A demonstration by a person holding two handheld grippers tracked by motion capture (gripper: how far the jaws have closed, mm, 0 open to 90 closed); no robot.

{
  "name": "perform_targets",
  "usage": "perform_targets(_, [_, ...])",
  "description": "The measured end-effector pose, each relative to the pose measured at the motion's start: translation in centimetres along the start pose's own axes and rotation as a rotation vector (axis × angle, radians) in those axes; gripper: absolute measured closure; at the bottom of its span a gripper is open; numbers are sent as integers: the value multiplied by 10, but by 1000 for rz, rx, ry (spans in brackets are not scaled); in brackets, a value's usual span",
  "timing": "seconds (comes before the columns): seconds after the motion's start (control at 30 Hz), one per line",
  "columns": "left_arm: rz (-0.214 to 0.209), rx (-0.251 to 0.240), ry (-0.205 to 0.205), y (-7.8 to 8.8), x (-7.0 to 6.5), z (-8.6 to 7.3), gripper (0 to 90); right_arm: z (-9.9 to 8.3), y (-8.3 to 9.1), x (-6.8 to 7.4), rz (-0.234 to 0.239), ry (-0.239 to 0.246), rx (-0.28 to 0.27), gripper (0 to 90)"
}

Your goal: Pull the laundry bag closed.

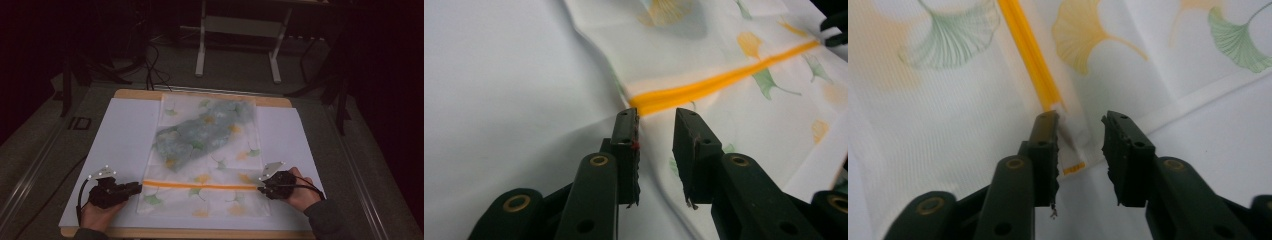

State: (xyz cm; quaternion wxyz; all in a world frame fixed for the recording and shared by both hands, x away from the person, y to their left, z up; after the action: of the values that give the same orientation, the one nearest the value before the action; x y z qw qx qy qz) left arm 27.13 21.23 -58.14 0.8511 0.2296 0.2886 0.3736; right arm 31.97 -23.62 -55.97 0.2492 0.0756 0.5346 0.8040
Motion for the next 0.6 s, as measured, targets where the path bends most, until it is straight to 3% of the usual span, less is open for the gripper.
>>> perform_targets(0.1, [20, -5, 2, 1, 2, 0, 703, 1, 2, -2, 11, -32, -37, 627])
perform_targets(0.13, [47, -4, -3, 2, 5, 1, 703, 2, 3, -3, 11, -45, -46, 616])
perform_targets(0.4, [146, -10, -31, 1, 11, 3, 669, -1, 0, -17, 6, -206, -126, 567])
perform_targets(0.6, [224, 11, -49, -2, 17, 2, 642, -1, -7, -23, 2, -366, -226, 555])
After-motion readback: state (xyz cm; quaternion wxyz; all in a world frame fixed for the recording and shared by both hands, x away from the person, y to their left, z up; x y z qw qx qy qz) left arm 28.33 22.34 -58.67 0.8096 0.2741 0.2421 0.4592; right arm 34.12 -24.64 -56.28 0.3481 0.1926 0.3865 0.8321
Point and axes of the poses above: each handheld gripper's, and its own axes: y roughly backward along the jaws, z roughly out of its top, x roughly to its left, the point moved 7 cm from there along -y, roughly forward along the jaws, and after that the axes turned 5 degrees about -y, right-handed, at the moved point
